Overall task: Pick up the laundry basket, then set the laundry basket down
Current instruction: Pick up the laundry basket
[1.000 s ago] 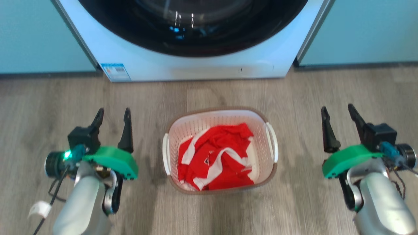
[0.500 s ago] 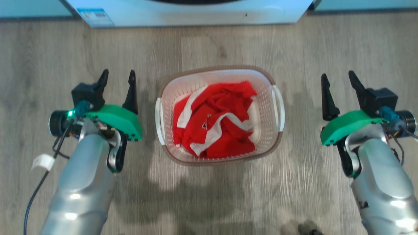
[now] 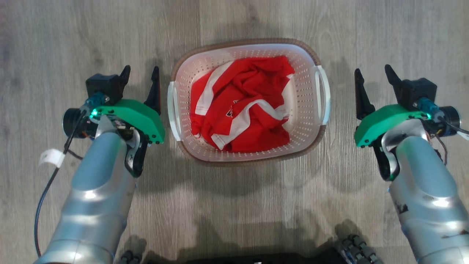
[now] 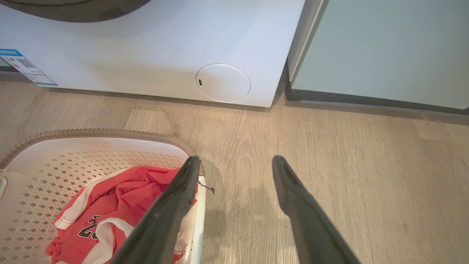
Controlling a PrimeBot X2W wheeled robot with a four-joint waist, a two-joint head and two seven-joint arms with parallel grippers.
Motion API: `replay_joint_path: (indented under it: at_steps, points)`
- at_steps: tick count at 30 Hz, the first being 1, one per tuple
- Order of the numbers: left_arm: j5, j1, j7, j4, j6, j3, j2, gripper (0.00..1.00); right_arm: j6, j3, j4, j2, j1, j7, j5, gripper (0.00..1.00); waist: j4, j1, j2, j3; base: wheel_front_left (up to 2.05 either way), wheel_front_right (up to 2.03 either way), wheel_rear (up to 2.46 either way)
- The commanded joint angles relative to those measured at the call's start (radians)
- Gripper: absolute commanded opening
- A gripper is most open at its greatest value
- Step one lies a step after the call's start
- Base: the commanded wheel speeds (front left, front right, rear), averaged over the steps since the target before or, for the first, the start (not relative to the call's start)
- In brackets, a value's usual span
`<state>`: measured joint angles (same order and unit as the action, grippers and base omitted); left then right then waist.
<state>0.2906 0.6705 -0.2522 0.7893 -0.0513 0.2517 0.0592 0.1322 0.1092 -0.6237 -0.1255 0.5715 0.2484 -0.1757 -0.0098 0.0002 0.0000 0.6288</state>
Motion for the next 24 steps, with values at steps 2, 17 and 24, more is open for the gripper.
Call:
replay_joint_path:
  at_steps: [2, 17, 24]
  points:
    - [-0.008, 0.024, -0.009, 0.003, -0.008, -0.025, 0.016, 1.0, -0.002, 0.026, 0.002, 0.017, 0.006, 0.013, -0.001, 1.0, 0.004, -0.0002, 0.0, 0.03, 0.0, 0.0, 0.0]
    - [-0.017, 0.076, -0.009, 0.121, -0.059, 0.01, -0.004, 1.0, -0.002, 0.056, -0.115, 0.038, 0.084, 0.013, -0.008, 1.0, 0.004, -0.0002, 0.0, 0.13, 0.0, 0.0, 0.0]
    - [0.001, 0.125, -0.009, 0.219, -0.071, 0.045, -0.008, 1.0, -0.002, 0.082, -0.161, 0.052, 0.131, 0.013, -0.015, 1.0, -0.012, -0.0002, 0.0, 0.19, 0.0, 0.0, 0.0]
